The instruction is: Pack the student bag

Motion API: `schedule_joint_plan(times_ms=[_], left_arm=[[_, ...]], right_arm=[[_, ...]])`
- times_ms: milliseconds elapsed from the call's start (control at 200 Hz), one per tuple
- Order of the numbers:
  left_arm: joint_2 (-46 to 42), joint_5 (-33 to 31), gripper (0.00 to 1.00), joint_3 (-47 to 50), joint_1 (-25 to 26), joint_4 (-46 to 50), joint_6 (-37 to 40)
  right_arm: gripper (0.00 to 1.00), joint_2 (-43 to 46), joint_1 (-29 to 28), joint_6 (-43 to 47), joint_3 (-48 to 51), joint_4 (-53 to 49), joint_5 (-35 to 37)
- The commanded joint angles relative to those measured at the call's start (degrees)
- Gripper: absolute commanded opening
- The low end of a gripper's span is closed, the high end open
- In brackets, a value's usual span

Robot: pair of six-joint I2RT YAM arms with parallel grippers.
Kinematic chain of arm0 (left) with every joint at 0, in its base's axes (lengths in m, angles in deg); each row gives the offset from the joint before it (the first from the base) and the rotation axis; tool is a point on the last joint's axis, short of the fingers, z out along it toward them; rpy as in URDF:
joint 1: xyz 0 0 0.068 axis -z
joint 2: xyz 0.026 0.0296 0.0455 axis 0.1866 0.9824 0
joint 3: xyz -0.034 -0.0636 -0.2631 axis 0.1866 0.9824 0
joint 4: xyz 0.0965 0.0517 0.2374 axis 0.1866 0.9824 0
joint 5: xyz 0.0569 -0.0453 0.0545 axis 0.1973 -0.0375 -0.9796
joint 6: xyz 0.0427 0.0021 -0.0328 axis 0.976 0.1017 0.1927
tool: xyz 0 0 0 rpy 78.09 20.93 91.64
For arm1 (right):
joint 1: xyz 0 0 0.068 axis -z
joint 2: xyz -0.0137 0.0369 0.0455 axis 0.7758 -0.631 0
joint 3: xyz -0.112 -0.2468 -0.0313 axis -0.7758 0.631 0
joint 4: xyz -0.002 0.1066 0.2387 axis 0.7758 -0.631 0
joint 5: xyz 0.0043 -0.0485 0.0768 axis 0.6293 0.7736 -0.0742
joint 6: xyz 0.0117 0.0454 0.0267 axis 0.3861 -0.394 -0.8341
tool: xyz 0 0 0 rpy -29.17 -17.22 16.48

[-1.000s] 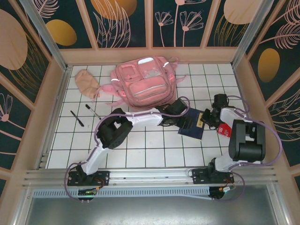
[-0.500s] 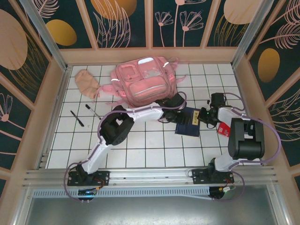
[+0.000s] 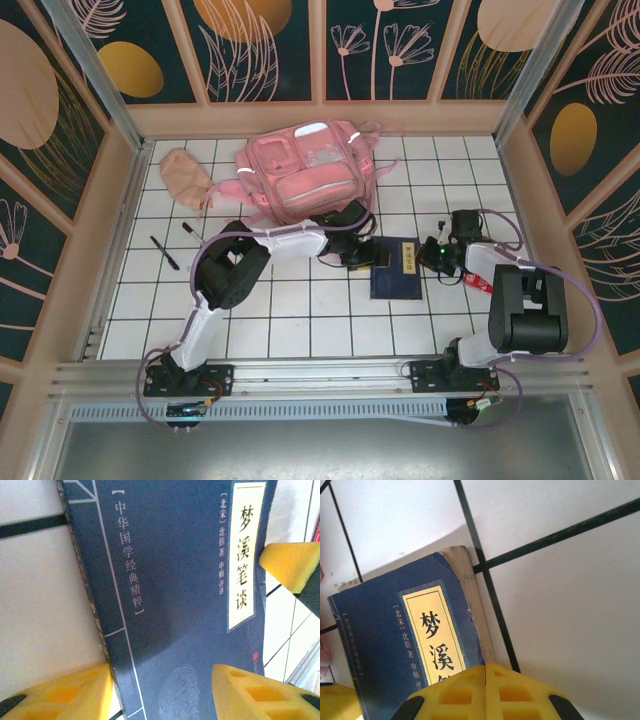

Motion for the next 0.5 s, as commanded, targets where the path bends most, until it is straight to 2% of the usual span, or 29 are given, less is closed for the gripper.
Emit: schedule_joint_plan(times_ms=[0, 125, 275, 430, 495], left_arm=[[-4.1, 6.42, 0.52, 1.8, 0.46, -11.85, -4.85], [-5.98, 6.95, 0.49, 4.89, -0.24, -16.24, -6.5], [-7.26, 12.22, 0.43, 11.98, -1.37, -31.44, -13.33], [-7.89, 10.3, 0.43, 11.21, -1.55, -26.58, -8.25], [-7.25, 9.27, 0.4, 10.07, -1.56, -22.97, -6.82]], right_arm=[[0.06, 1.99, -2.12, -1.57, 2.54, -1.24, -9.05], [0.06, 3.71, -2.17, -1.8, 3.96, 0.9, -11.06], [0.05, 6.2, -2.26, -1.83, 6.87, 4.66, -13.76], [0.05, 6.24, -2.24, -1.54, 7.76, 5.21, -13.73], [0.05, 6.55, -2.23, -1.72, 8.02, 5.76, -14.18]])
